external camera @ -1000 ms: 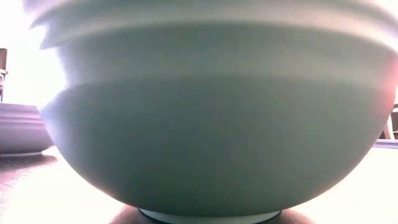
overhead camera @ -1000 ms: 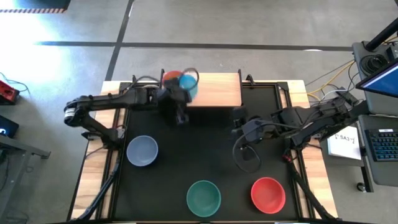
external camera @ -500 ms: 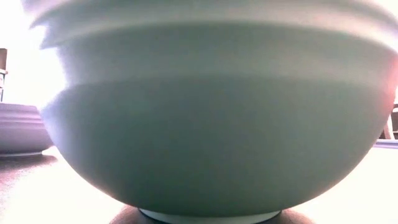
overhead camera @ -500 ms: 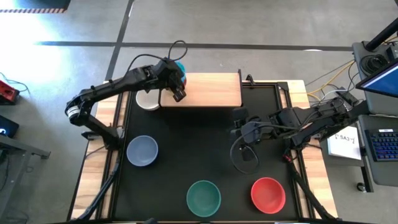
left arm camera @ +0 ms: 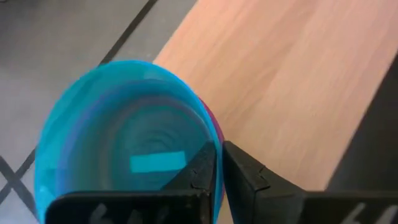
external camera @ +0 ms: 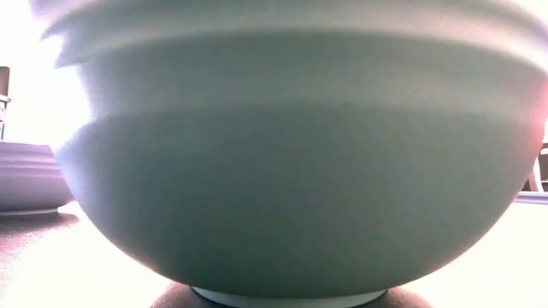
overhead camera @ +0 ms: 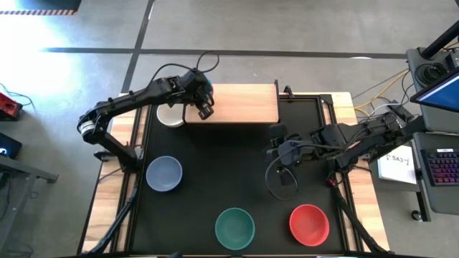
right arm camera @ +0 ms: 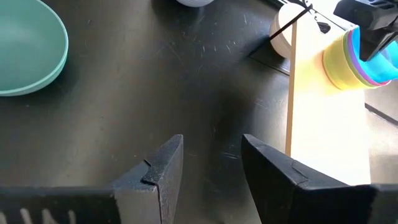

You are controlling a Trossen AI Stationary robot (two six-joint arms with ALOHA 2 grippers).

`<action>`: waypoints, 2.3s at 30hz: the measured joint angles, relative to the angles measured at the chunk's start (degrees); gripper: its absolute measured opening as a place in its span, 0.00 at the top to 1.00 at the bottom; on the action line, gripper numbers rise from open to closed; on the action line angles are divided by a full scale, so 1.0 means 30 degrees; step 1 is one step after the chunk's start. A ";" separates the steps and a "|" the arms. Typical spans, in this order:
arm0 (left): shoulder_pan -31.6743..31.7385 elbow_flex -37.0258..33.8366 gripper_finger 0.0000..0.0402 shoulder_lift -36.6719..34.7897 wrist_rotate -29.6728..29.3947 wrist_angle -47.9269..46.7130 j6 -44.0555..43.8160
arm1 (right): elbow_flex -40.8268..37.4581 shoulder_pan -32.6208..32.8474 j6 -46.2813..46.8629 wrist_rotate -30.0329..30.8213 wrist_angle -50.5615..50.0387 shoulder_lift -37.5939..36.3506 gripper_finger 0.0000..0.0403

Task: Place and stack bowls onto a shelf
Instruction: Stack the small blue bowl on top of the small red bowl on the shelf, then put the large purple bowl on the shelf

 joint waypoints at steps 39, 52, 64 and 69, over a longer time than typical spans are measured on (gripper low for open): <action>-0.5589 0.2043 0.73 -0.0459 0.2218 -1.0770 -0.5997 | -0.0007 0.0000 0.3504 -0.0007 -0.3514 0.0000 0.63; -1.3576 -0.1646 0.73 -0.0474 0.2530 -1.1969 -1.8384 | -0.0323 0.0003 0.3994 -0.0153 -0.3438 0.0000 0.63; -1.6528 -0.5542 0.73 -0.0459 0.5715 -0.7624 -2.2749 | -0.1303 0.0007 0.5399 -0.0178 -0.3412 0.0000 0.63; -1.6734 -0.7051 0.73 -0.0419 0.4853 -0.7249 -2.3549 | -0.1478 0.0015 0.5987 -0.0255 -0.3419 0.0000 0.63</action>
